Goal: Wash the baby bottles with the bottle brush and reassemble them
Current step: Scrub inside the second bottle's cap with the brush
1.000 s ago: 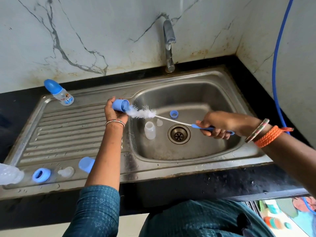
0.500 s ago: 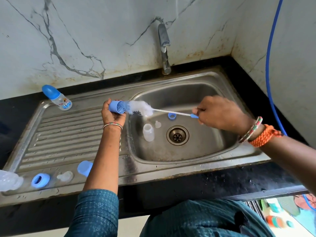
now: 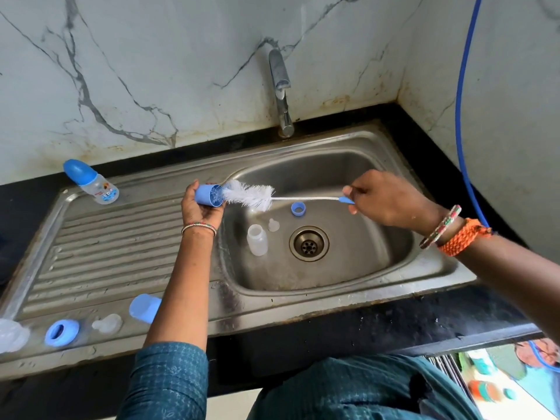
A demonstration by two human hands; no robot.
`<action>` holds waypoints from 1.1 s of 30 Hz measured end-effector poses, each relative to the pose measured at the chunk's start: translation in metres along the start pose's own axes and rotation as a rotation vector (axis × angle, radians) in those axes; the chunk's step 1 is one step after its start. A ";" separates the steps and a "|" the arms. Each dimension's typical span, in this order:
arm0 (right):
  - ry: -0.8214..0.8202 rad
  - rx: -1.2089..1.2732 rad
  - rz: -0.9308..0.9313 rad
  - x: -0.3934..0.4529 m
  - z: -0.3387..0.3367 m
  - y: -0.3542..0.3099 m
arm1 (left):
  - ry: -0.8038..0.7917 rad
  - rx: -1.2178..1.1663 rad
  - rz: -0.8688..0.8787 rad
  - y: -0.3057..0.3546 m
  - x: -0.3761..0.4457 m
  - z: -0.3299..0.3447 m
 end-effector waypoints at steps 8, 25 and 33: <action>0.292 -0.193 -0.125 -0.005 0.004 -0.005 | 0.040 0.133 -0.065 -0.005 0.001 -0.001; -0.455 0.506 0.121 0.002 0.019 0.006 | -0.039 0.124 -0.070 -0.004 -0.003 -0.002; -0.396 0.836 0.167 -0.011 0.000 0.065 | 0.046 0.109 0.008 0.011 0.003 -0.002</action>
Point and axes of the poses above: each hand's wrist, its own x-axis towards the middle knuckle, its own z-axis out of the palm, y = z × x, the point moved 2 cm from there along x, towards the middle knuckle, and after that the axes turned 8 degrees about -y, right-handed, at the moved point
